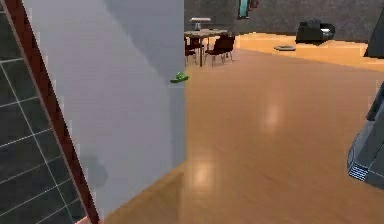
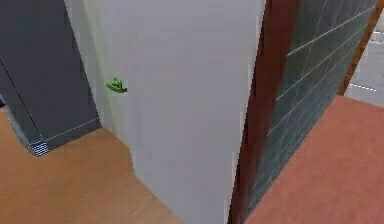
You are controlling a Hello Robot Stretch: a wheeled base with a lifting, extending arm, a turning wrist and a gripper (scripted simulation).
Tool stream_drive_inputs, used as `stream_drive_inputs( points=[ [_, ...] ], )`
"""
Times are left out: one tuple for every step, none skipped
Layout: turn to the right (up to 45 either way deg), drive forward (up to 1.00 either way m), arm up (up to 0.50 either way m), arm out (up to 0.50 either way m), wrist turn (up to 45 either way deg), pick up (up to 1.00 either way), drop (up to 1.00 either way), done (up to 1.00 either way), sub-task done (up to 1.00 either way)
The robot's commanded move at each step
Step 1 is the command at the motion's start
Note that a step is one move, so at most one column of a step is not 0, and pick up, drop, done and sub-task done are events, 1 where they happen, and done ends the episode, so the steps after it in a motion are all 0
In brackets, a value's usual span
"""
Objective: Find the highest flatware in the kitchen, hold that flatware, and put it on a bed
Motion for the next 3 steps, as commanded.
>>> stream_drive_inputs(
  points=[
    [15.0, 0.0, 0.0, 0.0, 0.0, 0.0, 0.0, 0.0, 0.0],
    [0.0, 1.0, 0.0, 0.0, 0.0, 0.0, 0.0, 0.0, 0.0],
    [0.0, 0.35, 0.0, 0.0, 0.0, 0.0, 0.0, 0.0, 0.0]
  ],
)
